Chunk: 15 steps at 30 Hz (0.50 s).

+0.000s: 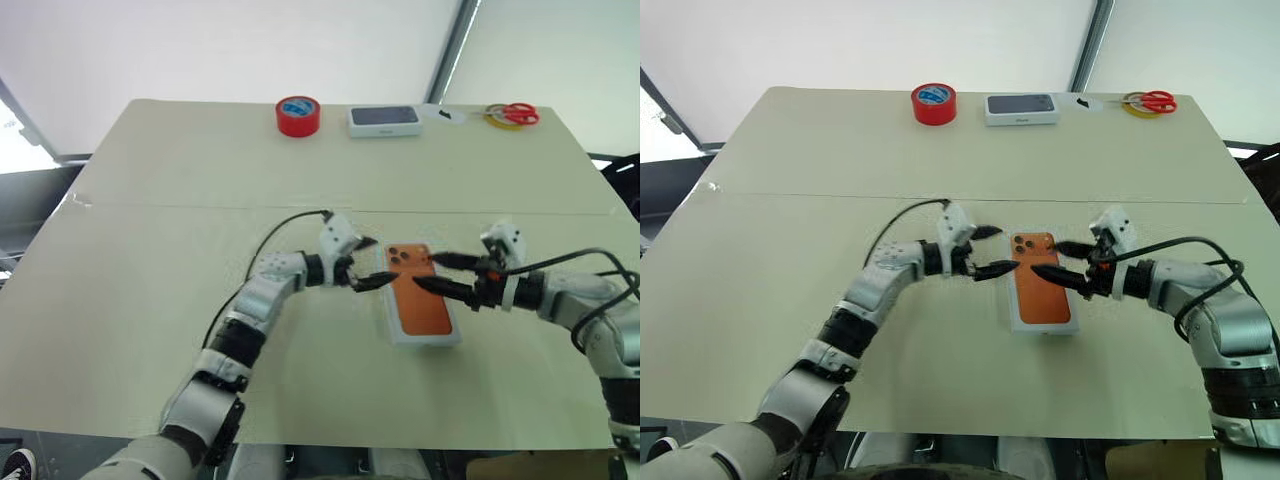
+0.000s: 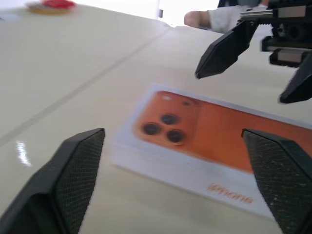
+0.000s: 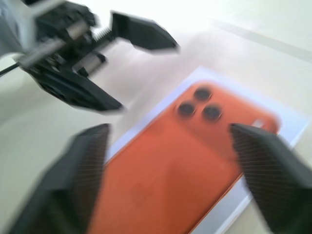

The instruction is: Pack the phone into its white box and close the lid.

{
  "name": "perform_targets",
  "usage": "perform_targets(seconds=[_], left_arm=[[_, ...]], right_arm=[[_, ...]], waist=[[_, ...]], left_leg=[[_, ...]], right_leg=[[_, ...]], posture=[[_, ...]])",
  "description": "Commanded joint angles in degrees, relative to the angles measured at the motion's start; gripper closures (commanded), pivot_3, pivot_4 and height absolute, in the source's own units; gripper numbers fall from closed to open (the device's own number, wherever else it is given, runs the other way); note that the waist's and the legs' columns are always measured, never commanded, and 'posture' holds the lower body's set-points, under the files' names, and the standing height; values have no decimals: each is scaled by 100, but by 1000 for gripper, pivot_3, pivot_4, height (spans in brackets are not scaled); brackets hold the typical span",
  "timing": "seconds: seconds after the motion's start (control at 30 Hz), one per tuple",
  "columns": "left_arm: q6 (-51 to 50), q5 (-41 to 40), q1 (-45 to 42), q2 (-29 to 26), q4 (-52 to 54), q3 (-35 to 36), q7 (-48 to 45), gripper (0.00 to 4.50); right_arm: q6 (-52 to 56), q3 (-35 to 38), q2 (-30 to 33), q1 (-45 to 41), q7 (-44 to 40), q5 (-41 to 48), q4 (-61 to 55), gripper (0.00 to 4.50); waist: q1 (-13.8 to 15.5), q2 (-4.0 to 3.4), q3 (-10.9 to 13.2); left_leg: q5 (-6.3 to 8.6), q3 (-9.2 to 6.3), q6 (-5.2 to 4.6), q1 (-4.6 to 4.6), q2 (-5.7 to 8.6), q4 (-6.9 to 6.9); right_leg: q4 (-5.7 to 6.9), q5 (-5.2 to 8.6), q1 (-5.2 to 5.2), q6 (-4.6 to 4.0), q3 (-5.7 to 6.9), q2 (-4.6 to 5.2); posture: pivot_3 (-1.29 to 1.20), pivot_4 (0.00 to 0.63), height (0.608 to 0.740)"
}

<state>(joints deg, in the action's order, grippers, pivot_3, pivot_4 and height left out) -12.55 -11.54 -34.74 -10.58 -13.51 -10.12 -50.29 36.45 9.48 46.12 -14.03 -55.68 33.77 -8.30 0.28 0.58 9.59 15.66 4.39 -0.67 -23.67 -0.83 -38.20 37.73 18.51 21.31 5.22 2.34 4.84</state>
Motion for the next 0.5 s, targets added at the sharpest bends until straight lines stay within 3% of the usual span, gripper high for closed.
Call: perform_targets(seconds=[0.03, 0.23, 0.37, 0.5], left_arm=[[-295, -293, 271, -460, 880, 554, 153, 0], [-673, -667, 1024, -1591, 1800, 1200, -96, 0], [-689, -779, 2062, -2361, 2113, 1810, -226, 0], [-733, -1100, 2761, -2676, 2291, 2295, -283, 0]], right_arm=[[-836, 66, 257, 6, -387, -393, 67, 47], [-1526, 75, 531, -330, -865, -744, 844, 47], [-1993, 230, 848, 21, -1331, -914, 1109, 47], [-2315, 420, 1173, 312, -1635, -1026, 1674, 47]], waist=[[-1, -1, -1], [37, 2, 1], [15, 0, 1], [18, 0, 1]], left_leg=[[0, 1, 0, 0, 0, 0], [0, 2, -1, 1, 3, -10], [1, 3, -1, 2, 2, -1], [7, 3, -11, 6, 1, 1]], right_leg=[[0, 0, 0, 0, -1, 0], [2, 0, -10, 1, 0, 4], [-2, 0, -5, 0, 0, 4], [-4, 0, -11, -1, 0, 10]], posture=[[0, 150, 730], [0, 150, 730], [0, 150, 730], [0, 150, 730]])
